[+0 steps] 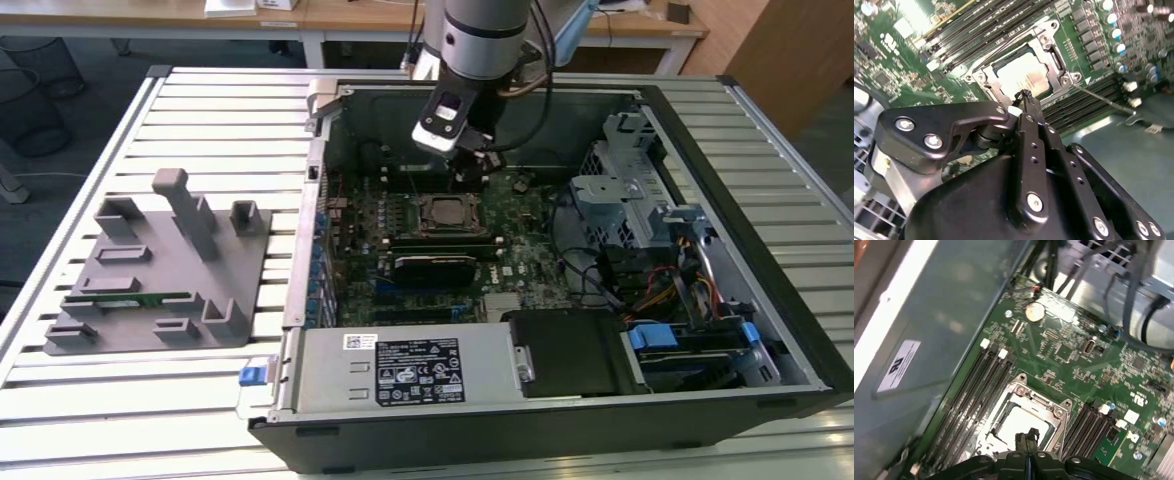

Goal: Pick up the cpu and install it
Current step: 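Install the first cpu locking lever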

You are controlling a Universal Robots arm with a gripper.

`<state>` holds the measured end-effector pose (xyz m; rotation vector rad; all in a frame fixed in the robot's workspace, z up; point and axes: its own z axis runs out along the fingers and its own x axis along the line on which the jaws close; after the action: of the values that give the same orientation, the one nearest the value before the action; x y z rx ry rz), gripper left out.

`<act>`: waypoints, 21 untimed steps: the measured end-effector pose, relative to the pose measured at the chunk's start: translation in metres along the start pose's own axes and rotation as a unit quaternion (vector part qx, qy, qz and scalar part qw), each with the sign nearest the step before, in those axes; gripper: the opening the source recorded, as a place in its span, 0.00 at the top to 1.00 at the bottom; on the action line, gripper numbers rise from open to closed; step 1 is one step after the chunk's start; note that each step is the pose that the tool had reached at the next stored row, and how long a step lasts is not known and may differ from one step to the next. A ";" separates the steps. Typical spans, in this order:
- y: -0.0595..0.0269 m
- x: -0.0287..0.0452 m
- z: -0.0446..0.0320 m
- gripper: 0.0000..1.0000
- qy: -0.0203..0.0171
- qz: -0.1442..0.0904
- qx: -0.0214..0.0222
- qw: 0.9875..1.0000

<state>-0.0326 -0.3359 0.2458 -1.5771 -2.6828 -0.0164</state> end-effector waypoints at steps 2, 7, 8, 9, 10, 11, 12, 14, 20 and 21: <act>0.0000 0.0000 0.0001 0.89 0.000 -0.018 0.001 1.000; 0.0000 0.0000 0.0004 0.89 0.000 -0.064 0.002 0.998; 0.0000 0.0000 0.0005 0.89 0.000 -0.073 0.002 0.997; 0.0000 0.0000 0.0005 0.89 0.000 -0.082 0.003 0.997; 0.0000 0.0000 0.0006 0.89 -0.001 -0.091 0.003 0.996; 0.0000 0.0000 0.0006 0.89 -0.001 -0.100 0.003 0.995; 0.0000 0.0000 0.0007 0.89 -0.001 -0.109 0.003 0.994; 0.0000 0.0000 0.0008 0.89 -0.001 -0.127 0.004 0.992; 0.0000 0.0000 0.0012 0.89 -0.001 -0.181 0.006 0.984; 0.0000 0.0000 0.0013 0.89 -0.001 -0.190 0.006 0.982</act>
<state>-0.0326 -0.3359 0.2446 -1.0369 -2.9327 -0.0073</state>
